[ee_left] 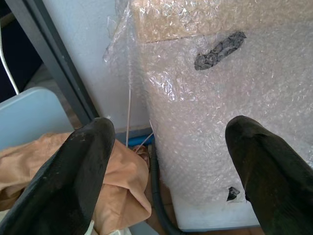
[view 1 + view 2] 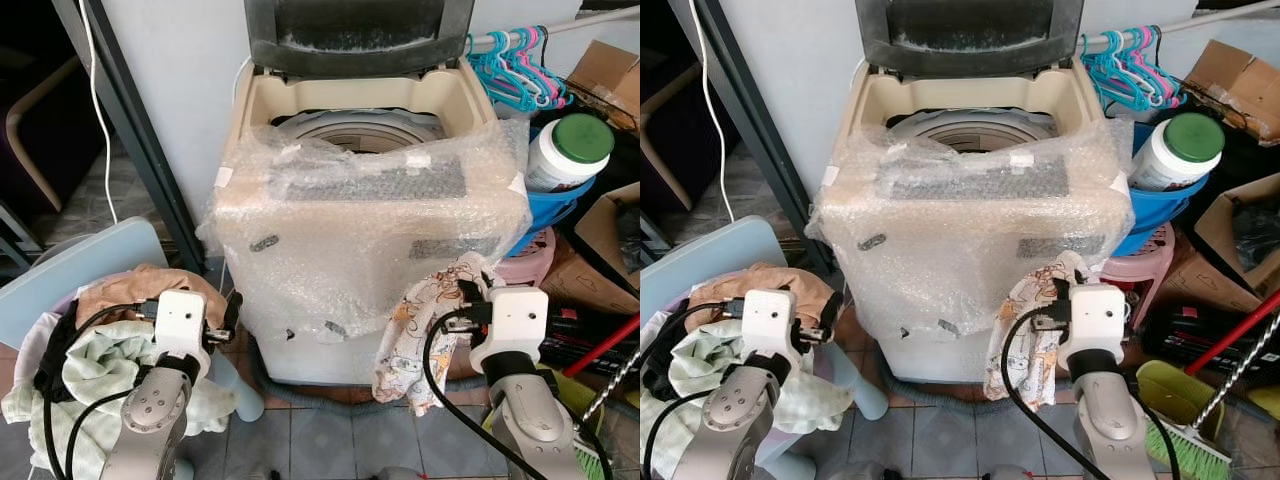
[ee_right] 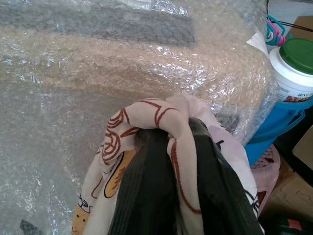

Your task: Clothes washing

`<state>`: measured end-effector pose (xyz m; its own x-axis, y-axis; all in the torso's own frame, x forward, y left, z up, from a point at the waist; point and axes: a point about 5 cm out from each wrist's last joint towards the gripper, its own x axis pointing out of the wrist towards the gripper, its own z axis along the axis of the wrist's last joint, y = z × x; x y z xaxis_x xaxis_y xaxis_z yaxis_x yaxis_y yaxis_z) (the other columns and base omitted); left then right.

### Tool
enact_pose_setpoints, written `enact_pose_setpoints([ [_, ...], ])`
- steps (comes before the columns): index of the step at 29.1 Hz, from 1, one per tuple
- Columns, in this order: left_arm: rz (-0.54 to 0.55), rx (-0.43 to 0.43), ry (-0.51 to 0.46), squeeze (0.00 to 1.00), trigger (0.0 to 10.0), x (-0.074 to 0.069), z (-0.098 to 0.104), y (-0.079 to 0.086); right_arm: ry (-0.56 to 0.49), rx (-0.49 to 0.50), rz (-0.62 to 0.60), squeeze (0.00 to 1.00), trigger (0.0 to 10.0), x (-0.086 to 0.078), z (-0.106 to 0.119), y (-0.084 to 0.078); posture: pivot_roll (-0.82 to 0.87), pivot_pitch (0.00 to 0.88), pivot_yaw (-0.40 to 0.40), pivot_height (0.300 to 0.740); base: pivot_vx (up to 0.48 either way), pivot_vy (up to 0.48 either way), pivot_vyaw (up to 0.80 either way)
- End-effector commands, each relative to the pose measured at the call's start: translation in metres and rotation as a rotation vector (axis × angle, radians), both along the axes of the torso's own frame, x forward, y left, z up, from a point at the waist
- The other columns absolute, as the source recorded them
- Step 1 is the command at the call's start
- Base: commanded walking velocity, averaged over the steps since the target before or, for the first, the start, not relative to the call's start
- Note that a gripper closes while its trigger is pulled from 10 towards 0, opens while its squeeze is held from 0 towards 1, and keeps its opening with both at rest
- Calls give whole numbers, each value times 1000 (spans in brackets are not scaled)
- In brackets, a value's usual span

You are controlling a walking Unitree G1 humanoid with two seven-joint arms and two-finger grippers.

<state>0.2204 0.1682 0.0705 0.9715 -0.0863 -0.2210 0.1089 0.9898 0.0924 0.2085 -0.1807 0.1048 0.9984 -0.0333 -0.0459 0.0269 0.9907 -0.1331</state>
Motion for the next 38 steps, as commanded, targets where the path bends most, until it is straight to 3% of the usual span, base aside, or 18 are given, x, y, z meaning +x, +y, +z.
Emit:
enact_pose_setpoints([
  [1, 3, 3, -21, 0, 10000, 1, 5, 3, -20, 13, 2, 0, 10000, -1, 6, 1, -61, 25, 53, 740, 0, 0, 0],
  [24, -20, -11, -29, 0, 10000, 4, 8, -2, -9, 9, 8, 0, 10000, 4, 6, 3, -59, 29, 53, 740, 0, 0, 0],
  [28, -18, -17, -40, 0, 10000, 7, 10, -4, -15, 5, 20, 0, 10000, 9, 8, 4, -52, 28, 46, 740, 0, 0, 0],
  [30, -55, -54, -103, 0, 10000, 17, 24, -12, -47, 36, 55, 0, 10000, 27, 16, 13, -39, 35, 39, 740, 0, 0, 0],
  [31, -55, -54, -103, 0, 10000, 17, 24, -12, -47, 36, 55, 0, 10000, 27, 16, 13, -39, 35, 39, 740, 0, 0, 0],
  [32, -116, -70, -148, 0, 10000, 22, 34, -22, -78, 48, 103, 0, 10000, 44, 24, 24, -22, 46, 30, 740, 0, 0, 0],
  [33, -116, -70, -148, 0, 10000, 22, 34, -22, -78, 48, 103, 0, 10000, 44, 24, 24, -22, 46, 30, 740, 0, 0, 0],
  [35, -230, -64, -263, 0, 10000, 35, 61, -45, -162, 120, 222, 0, 10000, 92, 53, 68, 35, 76, -19, 740, 0, 0, 0],
  [36, -230, -64, -263, 0, 10000, 35, 61, -45, -162, 120, 222, 0, 10000, 92, 53, 68, 35, 76, -19, 740, 0, 0, 0],
  [37, -272, -88, -323, 0, 10000, 41, 75, -58, -198, 144, 298, 0, 10000, 115, 73, 99, 68, 86, -69, 740, 0, 0, 0],
  [38, -294, -100, -377, 0, 10000, 44, 86, -66, -222, 159, 366, 0, 10000, 127, 90, 125, 82, 89, -92, 740, 0, 0, 0],
])
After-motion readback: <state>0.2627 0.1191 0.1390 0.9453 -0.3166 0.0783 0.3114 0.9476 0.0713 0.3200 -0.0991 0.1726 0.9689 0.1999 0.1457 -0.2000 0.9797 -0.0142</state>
